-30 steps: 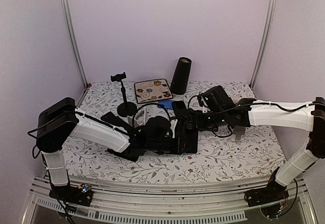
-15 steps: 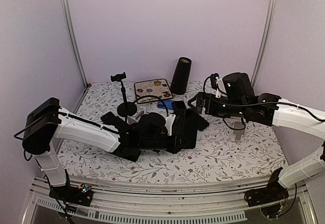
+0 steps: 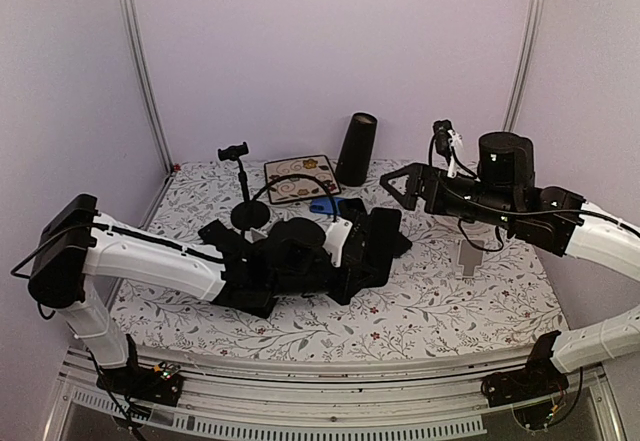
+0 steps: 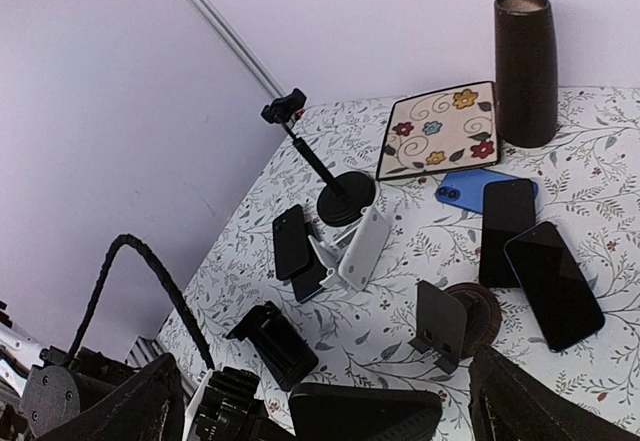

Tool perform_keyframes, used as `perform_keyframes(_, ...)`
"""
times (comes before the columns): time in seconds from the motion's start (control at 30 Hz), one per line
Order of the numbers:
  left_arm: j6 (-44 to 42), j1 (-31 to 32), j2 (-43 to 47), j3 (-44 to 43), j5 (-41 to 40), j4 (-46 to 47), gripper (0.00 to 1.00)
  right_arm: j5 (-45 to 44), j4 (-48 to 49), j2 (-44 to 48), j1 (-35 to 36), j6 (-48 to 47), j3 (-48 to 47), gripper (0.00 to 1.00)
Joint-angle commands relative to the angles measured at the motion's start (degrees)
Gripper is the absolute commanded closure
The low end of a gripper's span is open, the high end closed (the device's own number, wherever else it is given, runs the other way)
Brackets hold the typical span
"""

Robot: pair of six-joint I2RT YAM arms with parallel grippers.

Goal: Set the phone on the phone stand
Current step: Pass from the right arm to the left, then pass from the left arm to the right

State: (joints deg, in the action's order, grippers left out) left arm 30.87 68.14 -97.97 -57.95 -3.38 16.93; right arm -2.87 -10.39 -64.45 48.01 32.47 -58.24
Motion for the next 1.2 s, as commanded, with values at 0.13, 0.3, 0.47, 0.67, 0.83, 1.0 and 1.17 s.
perform_keyframes(0.13,-4.65,2.02,1.89,-3.58,-2.74,0.37,1.00,8.79,0.03,-2.72,0.31,-0.05,-0.10,0.01)
perform_keyframes(0.3,-5.08,2.26,1.72,-3.92,-3.55,-0.14,1.00,10.06,-1.08,-4.28,0.28,0.29,-0.56,0.01)
perform_keyframes(0.47,-5.56,2.34,1.47,-4.51,-3.95,-0.44,1.00,9.50,-2.06,-5.21,0.29,1.08,-0.81,0.01)
perform_keyframes(0.67,-5.54,2.35,1.54,-4.81,-5.41,-0.83,1.00,6.89,-4.16,-6.06,0.28,3.55,-0.35,0.01)
perform_keyframes(0.83,-5.31,2.33,0.75,-6.10,-5.89,-1.19,1.00,4.76,-4.95,-7.23,0.33,5.30,0.63,0.00)
perform_keyframes(1.0,-4.86,2.42,0.64,-6.34,-6.69,-1.33,1.00,1.84,-4.99,-6.17,0.27,6.90,1.76,0.03)
perform_keyframes(1.17,-4.56,2.34,-0.17,-7.37,-6.64,-2.32,1.00,3.64,-4.73,-6.71,0.30,6.52,1.50,0.08)
